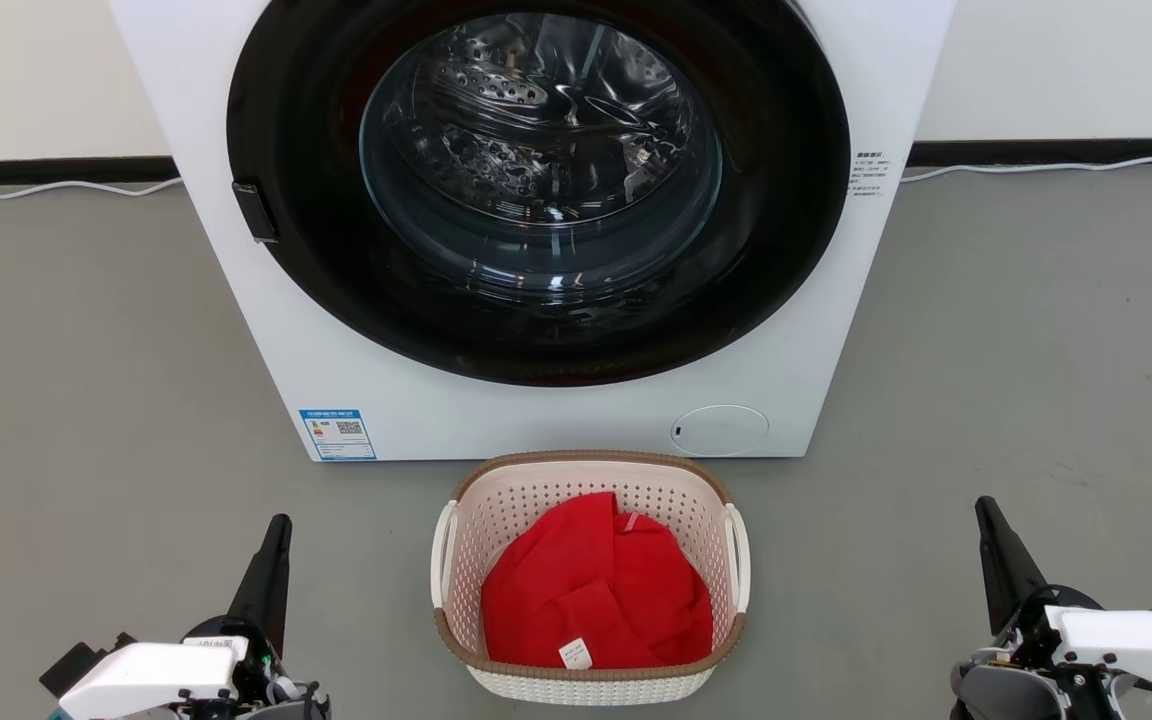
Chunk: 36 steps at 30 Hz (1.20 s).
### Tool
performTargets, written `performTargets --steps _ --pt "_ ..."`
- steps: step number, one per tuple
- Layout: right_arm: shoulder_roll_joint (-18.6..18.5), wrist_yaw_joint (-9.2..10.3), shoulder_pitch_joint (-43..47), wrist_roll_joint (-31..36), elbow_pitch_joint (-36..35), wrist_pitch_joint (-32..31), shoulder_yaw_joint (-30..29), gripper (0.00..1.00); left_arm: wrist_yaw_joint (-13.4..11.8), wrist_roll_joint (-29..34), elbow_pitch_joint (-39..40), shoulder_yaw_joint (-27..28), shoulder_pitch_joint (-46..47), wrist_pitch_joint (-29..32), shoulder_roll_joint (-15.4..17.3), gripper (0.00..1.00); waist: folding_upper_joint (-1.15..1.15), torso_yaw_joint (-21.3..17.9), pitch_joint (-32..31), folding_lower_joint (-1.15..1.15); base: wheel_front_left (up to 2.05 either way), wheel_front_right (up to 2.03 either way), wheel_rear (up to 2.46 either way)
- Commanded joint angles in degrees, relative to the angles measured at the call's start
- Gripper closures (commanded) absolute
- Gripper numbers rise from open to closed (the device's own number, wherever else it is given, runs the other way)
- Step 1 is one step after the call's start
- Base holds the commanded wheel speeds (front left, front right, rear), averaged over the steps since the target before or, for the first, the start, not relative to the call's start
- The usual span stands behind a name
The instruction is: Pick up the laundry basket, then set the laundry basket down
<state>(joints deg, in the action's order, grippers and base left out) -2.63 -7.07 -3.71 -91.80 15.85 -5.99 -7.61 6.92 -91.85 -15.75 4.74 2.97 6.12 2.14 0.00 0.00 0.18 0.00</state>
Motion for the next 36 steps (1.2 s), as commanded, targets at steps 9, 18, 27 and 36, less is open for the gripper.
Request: performTargets --steps 9,18,27,36 --pt "-0.2 -0.42 -2.5 -0.4 -1.8 -0.5 1.1 1.0 0.6 -0.3 1.7 1.8 3.2 0.4 0.7 1.0 0.0 0.0 0.0 0.0 0.0 0.0 0.0" --pt "-0.2 -0.42 -2.5 -0.4 -1.8 -0.5 1.1 1.0 0.6 -0.3 1.7 1.8 3.2 0.4 0.7 1.0 0.0 0.0 0.0 0.0 0.0 0.0 0.0" --pt "-0.2 -0.42 -2.5 -0.4 -1.8 -0.5 1.1 1.0 0.6 -0.3 1.7 1.8 3.2 0.4 0.7 1.0 0.0 0.0 0.0 0.0 0.0 0.0 0.0" --pt "-0.2 -0.42 -2.5 -0.4 -1.8 -0.5 1.1 1.0 0.6 -0.3 1.7 1.8 3.2 0.4 0.7 1.0 0.0 0.0 0.0 0.0 0.0 0.0 0.0"
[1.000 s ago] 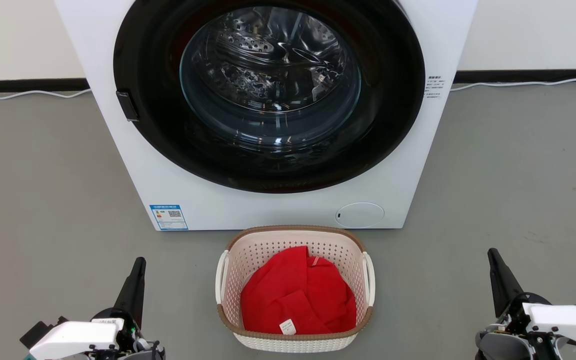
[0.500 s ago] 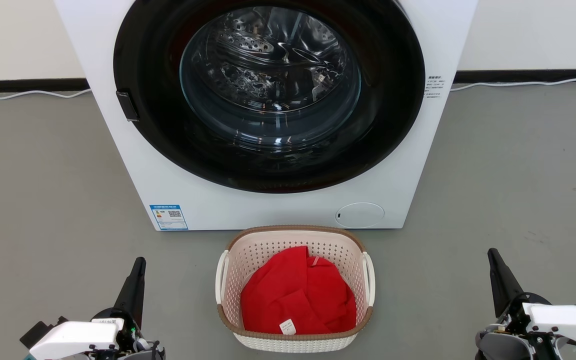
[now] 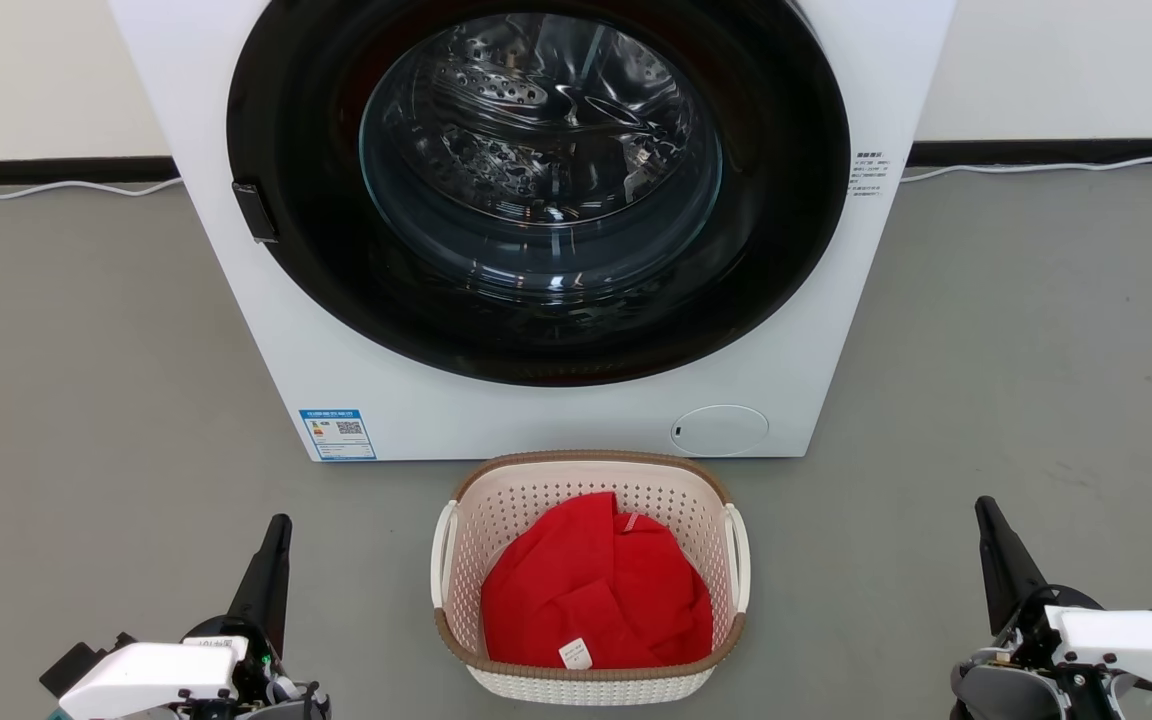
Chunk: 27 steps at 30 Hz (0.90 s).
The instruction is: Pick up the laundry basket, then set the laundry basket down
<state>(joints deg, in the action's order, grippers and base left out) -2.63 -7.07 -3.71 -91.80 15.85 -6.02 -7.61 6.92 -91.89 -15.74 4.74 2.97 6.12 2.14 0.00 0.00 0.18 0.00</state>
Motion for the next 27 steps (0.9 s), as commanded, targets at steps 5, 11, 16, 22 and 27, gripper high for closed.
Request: performTargets --steps 5,11,16,22,27 --pt "-0.2 -0.42 -2.5 -0.4 -1.8 -0.5 1.1 1.0 0.6 -0.3 1.7 1.8 3.2 0.4 0.7 1.0 0.0 0.0 0.0 0.0 0.0 0.0 0.0" --pt "-0.2 -0.42 -2.5 -0.4 -1.8 -0.5 1.1 1.0 0.6 -0.3 1.7 1.8 3.2 0.4 0.7 1.0 0.0 0.0 0.0 0.0 0.0 0.0 0.0" --pt "-0.2 -0.42 -2.5 -0.4 -1.8 -0.5 1.1 1.0 0.6 -0.3 1.7 1.8 3.2 0.4 0.7 1.0 0.0 0.0 0.0 0.0 0.0 0.0 0.0" --pt "-0.2 -0.42 -2.5 -0.4 -1.8 -0.5 1.1 1.0 0.6 -0.3 1.7 1.8 3.2 0.4 0.7 1.0 0.0 0.0 0.0 0.0 0.0 0.0 0.0" --pt "-0.2 -0.42 -2.5 -0.4 -1.8 -0.5 1.1 1.0 0.6 -0.3 1.7 1.8 3.2 0.4 0.7 1.0 0.0 0.0 0.0 0.0 0.0 0.0 0.0"
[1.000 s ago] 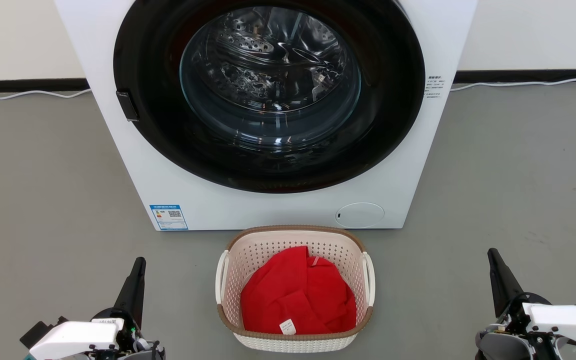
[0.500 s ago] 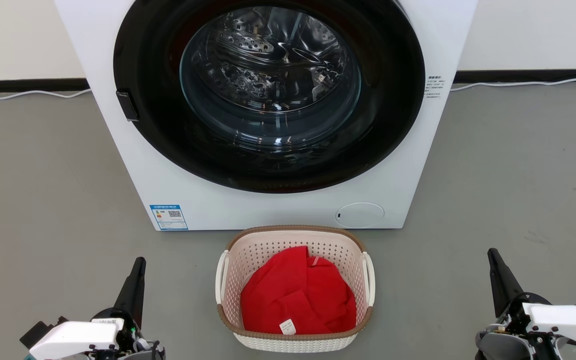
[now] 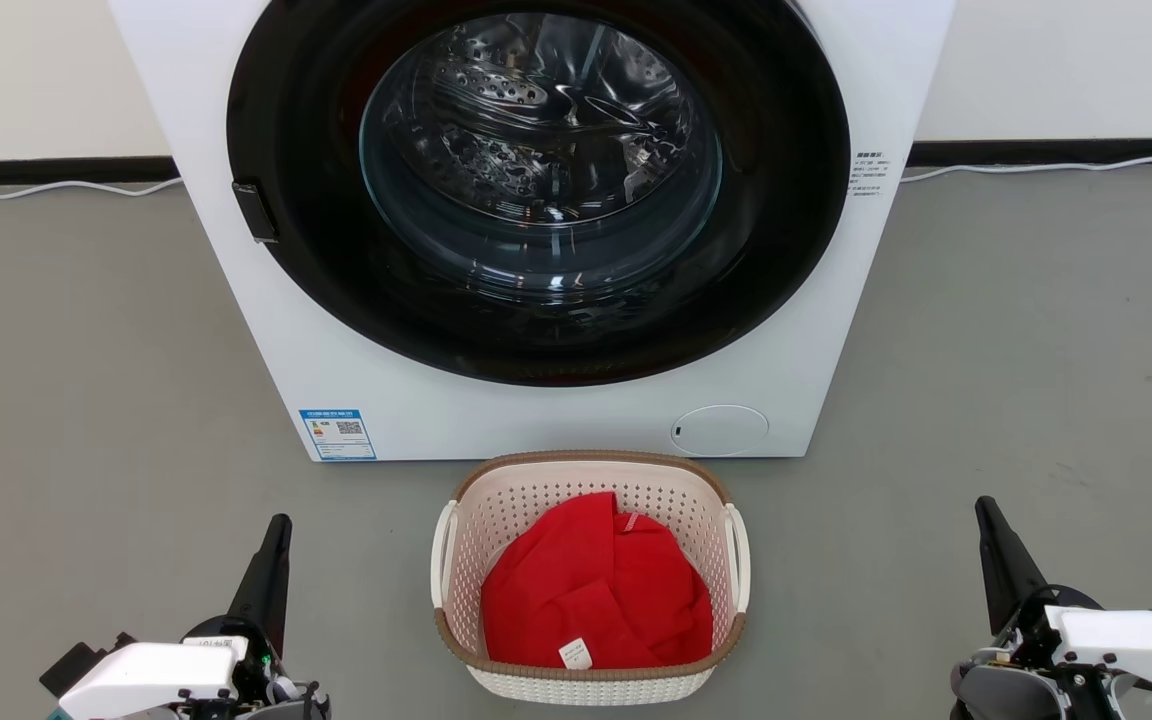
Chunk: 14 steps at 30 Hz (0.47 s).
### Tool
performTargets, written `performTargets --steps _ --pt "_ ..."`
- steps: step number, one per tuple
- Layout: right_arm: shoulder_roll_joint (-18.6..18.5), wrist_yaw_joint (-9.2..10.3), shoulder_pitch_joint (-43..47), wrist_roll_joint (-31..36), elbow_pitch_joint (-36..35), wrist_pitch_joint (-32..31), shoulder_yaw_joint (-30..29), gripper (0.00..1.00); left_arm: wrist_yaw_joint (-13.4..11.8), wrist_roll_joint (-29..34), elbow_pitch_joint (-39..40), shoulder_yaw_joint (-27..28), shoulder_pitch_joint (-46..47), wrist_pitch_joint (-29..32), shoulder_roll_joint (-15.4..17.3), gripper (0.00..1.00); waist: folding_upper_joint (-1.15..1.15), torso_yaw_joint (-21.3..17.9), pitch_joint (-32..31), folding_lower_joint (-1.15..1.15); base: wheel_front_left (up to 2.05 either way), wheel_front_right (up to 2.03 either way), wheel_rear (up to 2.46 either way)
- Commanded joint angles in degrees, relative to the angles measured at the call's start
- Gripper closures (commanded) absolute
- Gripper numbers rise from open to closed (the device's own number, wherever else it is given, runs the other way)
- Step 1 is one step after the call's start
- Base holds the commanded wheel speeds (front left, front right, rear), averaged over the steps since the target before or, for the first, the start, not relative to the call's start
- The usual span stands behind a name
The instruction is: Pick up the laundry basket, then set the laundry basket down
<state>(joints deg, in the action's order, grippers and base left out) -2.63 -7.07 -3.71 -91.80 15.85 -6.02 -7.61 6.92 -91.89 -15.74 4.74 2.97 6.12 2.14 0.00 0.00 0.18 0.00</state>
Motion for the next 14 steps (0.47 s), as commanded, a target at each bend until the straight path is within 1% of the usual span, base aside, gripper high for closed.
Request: performTargets --steps 1,14 --pt "-0.2 -0.42 -2.5 -0.4 -1.8 -0.5 1.1 1.0 0.6 -0.3 1.7 1.8 3.2 0.4 0.7 1.0 0.0 0.0 0.0 0.0 0.0 0.0 0.0" --pt "-0.2 -0.42 -2.5 -0.4 -1.8 -0.5 1.1 1.0 0.6 -0.3 1.7 1.8 3.2 0.4 0.7 1.0 0.0 0.0 0.0 0.0 0.0 0.0 0.0"
